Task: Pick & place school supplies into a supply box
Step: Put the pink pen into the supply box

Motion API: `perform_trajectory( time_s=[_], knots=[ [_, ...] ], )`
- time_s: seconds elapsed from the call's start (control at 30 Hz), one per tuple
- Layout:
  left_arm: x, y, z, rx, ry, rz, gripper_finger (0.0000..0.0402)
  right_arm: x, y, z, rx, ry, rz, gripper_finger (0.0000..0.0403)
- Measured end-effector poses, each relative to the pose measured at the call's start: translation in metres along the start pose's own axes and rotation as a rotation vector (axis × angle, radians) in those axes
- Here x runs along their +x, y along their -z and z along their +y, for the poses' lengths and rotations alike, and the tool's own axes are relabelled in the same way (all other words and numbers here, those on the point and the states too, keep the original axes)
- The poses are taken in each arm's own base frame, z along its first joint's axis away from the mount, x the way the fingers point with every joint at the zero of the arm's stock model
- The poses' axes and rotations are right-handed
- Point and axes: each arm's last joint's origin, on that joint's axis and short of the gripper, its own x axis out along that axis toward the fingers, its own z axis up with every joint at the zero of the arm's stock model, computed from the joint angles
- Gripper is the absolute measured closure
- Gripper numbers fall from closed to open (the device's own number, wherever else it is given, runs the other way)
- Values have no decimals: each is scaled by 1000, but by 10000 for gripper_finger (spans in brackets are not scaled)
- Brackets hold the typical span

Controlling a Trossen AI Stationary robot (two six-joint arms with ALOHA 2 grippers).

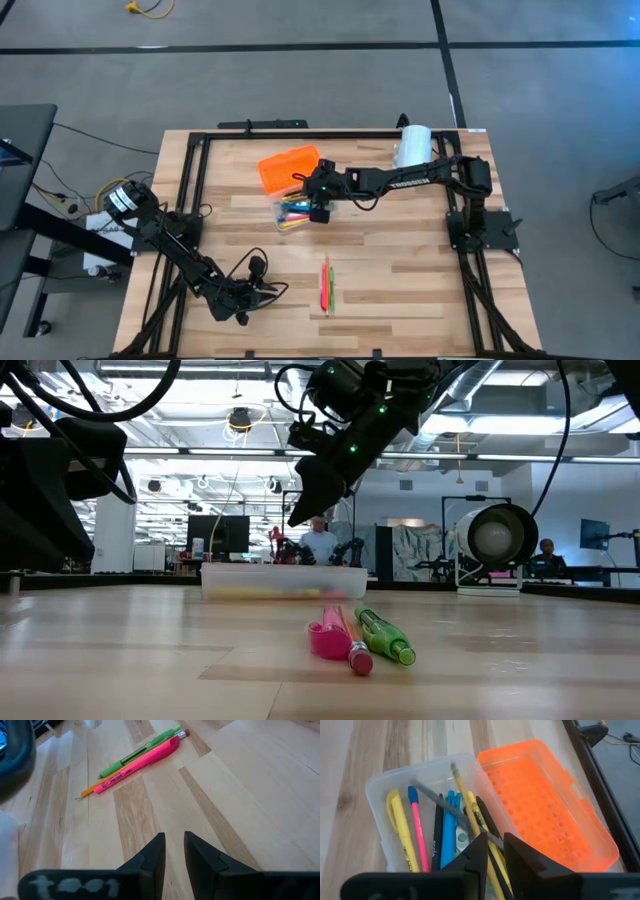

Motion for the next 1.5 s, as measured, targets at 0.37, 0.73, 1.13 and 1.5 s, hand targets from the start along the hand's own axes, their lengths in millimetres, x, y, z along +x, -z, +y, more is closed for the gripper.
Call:
perform_trajectory(
  time_s=[0.37,0.73,1.13,1.5],
  knots=[
    [0,-2,0,9,-9,-19,340,-7,0,33,-63,-7,46,348],
    [6,-15,12,39,-46,-119,340,-35,12,107,-140,88,188,348],
    [29,-31,46,25,56,-183,340,-88,41,193,-123,179,231,349],
    [79,-37,59,177,126,-176,340,-151,77,259,-72,283,71,349]
  ],
)
